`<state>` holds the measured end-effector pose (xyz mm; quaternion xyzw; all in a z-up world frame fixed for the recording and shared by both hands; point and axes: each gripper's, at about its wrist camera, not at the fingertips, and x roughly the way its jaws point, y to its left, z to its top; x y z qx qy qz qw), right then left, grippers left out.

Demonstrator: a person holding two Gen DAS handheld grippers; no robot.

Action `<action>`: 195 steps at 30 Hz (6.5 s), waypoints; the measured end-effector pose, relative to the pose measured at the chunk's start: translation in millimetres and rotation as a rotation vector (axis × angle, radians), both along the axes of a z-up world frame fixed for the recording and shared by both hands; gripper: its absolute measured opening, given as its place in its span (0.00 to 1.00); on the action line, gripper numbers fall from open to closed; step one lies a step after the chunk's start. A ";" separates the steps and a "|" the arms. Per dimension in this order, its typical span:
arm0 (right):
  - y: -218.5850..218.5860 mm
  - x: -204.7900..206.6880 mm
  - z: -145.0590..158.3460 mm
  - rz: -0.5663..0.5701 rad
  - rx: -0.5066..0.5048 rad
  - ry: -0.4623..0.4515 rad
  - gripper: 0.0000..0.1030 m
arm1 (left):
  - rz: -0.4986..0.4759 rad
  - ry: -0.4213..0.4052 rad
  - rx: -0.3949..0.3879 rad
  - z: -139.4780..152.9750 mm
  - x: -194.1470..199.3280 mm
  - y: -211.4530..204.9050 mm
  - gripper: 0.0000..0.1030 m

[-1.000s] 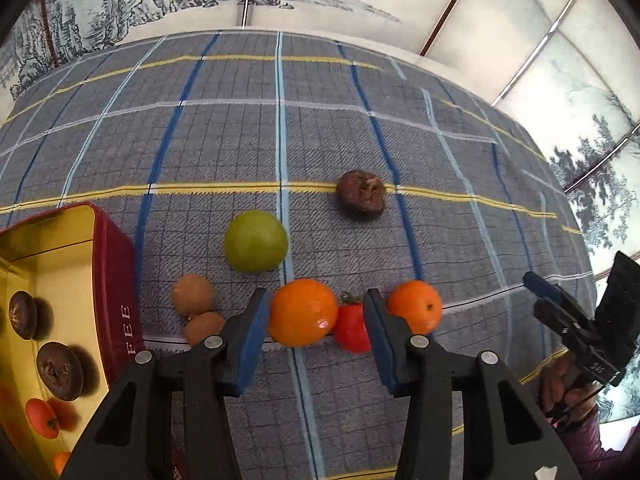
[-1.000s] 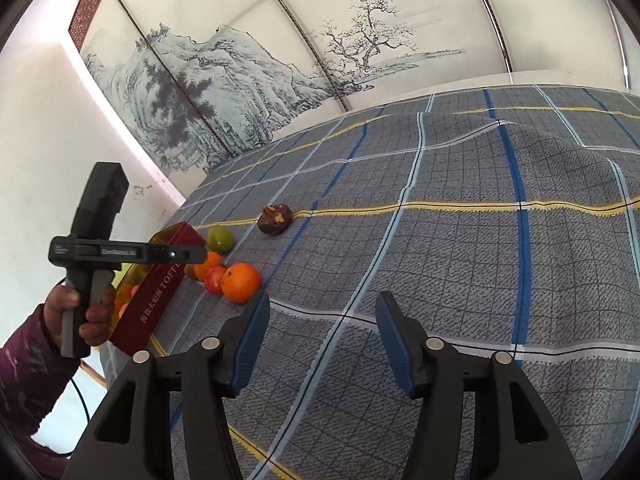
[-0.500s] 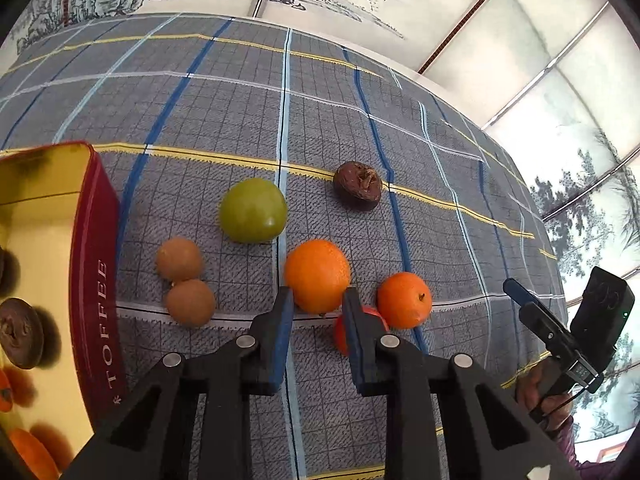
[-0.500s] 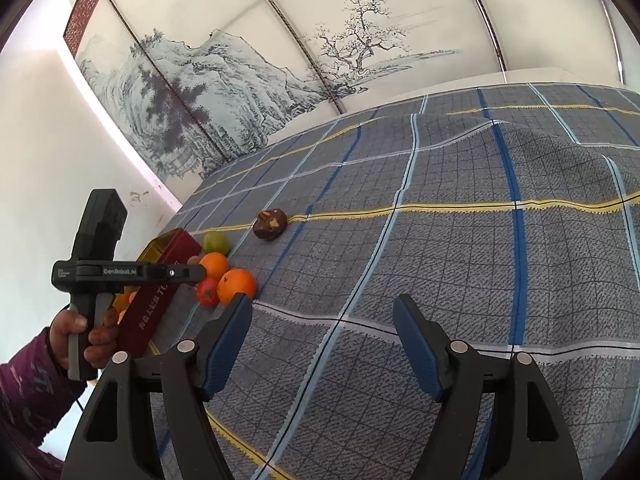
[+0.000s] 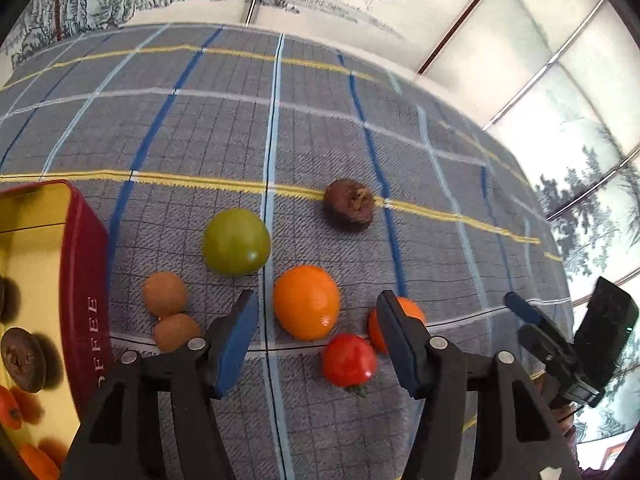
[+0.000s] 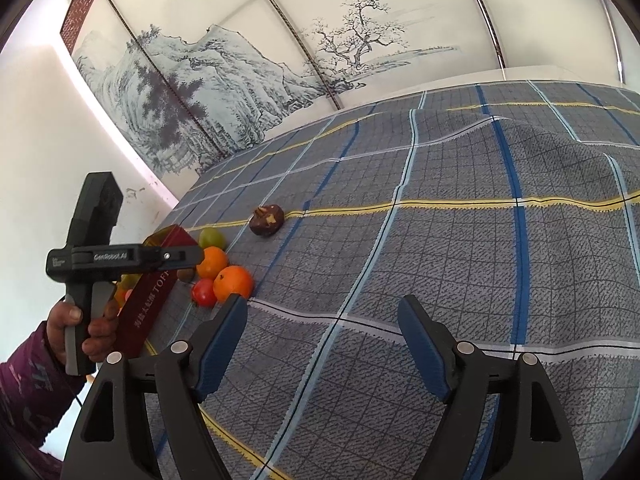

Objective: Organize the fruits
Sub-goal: 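Grasp the mandarin with the left gripper and lift it, then carry the mandarin toward the tray with the left gripper while the right gripper grasps the green citrus, then lower the mandarin into the gold tray and open the left gripper, then carry the green citrus with the right gripper into the tray and release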

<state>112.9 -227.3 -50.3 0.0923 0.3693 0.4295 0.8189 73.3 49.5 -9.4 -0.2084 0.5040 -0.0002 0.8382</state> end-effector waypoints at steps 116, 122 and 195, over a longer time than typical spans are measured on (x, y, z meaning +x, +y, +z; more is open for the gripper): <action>-7.0 13.6 -1.6 -0.162 -0.233 -0.037 0.37 | 0.320 -0.065 0.213 36.7 -86.1 145.7 0.30; -5.2 15.2 -3.5 -0.159 -0.242 -0.030 0.37 | 0.316 -0.042 0.229 27.4 -82.4 148.3 0.30; 111.2 -176.3 115.6 0.268 -0.114 -0.237 0.37 | 0.442 -0.326 0.587 103.2 -295.8 -10.1 0.93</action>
